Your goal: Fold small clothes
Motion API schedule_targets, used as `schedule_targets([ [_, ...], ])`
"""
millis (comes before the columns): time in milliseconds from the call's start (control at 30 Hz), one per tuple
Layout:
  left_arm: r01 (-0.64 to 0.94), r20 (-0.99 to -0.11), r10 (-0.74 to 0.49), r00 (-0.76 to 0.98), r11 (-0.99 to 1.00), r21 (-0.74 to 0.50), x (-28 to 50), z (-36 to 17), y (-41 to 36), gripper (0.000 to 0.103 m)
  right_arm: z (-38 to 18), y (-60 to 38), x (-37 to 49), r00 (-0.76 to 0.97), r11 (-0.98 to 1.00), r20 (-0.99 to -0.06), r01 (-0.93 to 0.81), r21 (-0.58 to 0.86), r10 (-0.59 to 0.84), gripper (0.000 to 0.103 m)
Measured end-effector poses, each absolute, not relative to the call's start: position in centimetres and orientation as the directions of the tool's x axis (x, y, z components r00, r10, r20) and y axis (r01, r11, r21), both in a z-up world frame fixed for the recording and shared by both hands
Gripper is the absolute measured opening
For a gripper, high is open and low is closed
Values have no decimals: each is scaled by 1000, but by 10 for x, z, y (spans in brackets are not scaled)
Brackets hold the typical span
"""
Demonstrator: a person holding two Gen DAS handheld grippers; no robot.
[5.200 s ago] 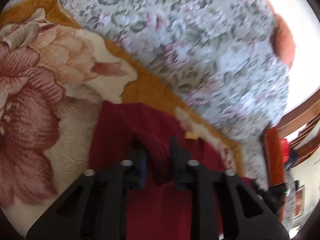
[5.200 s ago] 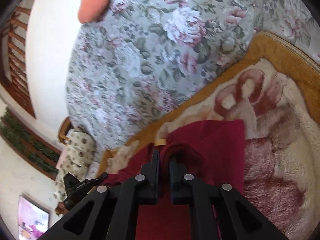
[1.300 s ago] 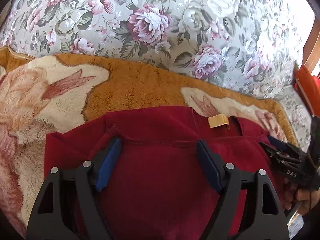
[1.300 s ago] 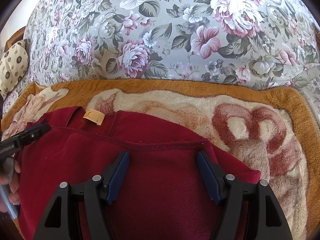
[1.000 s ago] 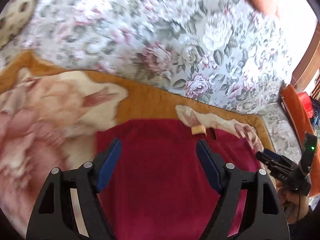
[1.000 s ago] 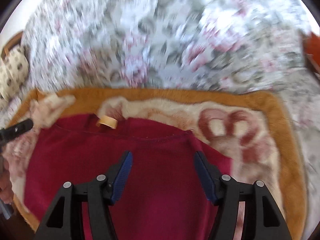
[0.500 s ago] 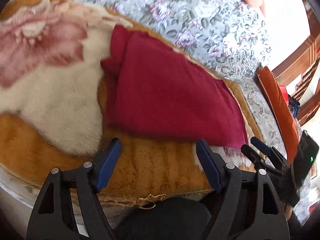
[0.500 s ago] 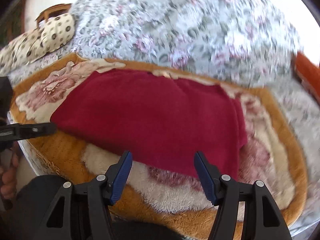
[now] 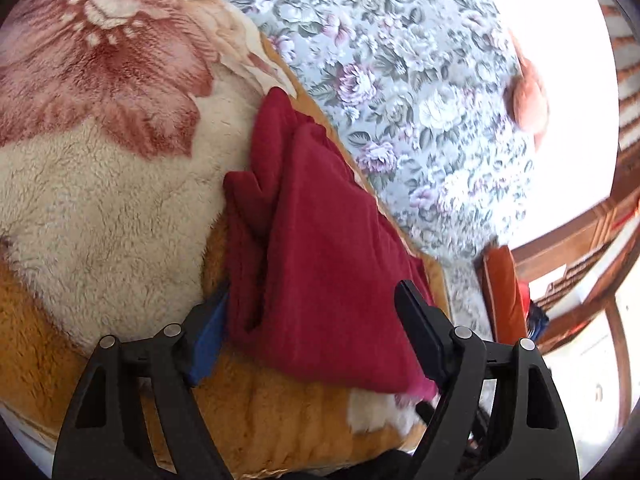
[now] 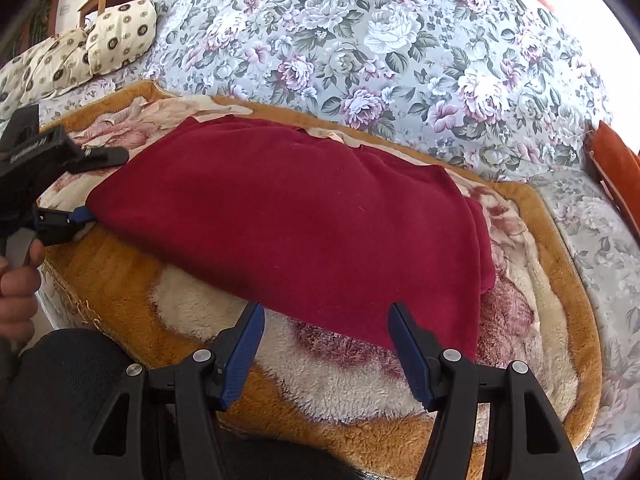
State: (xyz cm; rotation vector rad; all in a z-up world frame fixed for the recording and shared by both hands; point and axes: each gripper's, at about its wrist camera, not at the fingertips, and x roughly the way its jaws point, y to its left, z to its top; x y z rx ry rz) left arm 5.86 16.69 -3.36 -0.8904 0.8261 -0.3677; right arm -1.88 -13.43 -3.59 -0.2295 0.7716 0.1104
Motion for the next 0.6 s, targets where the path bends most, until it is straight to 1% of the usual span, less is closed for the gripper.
schedule_targets([
  [33, -48, -480, -598, 642, 594, -803, 57, -32, 166, 79, -36, -134, -19, 711, 970, -703, -184, -162, 17, 62],
  [67, -48, -478, -598, 644, 591, -805, 56, -31, 167, 68, -36, -135, -18, 709, 970, -705, -184, -158, 19, 62],
  [100, -63, -484, -588, 648, 592, -804, 52, -31, 167, 54, -36, -135, -18, 708, 971, -706, -183, -156, 20, 62],
  [133, -91, -502, -567, 653, 599, -796, 51, -32, 167, 48, -37, -136, -18, 707, 972, -707, -183, -150, 24, 62],
  [167, -129, -520, -543, 659, 600, -790, 50, -34, 169, 40, -37, -137, -18, 705, 973, -709, -182, -144, 28, 62],
  [200, -166, -527, -529, 665, 583, -796, 50, -39, 170, 38, -37, -138, -17, 702, 974, -711, -181, -135, 32, 62],
  [267, -206, -537, -502, 678, 572, -794, 47, -44, 171, 38, -38, -140, -15, 698, 976, -716, -176, -128, 32, 62],
  [367, -214, -556, -468, 687, 601, -770, 44, -42, 167, 37, -30, -136, -14, 698, 973, -715, -185, -137, 32, 62],
  [500, -222, -580, -437, 687, 634, -741, 43, -39, 163, 37, 20, -112, 12, 718, 955, -674, -289, -64, 172, 62],
  [567, -221, -592, -426, 685, 652, -725, 43, -38, 161, 37, 43, -94, 45, 668, 937, -687, -345, 56, 286, 62],
  [600, -220, -596, -422, 683, 660, -718, 43, -37, 160, 37, 52, -84, 65, 622, 918, -695, -370, 143, 359, 62],
])
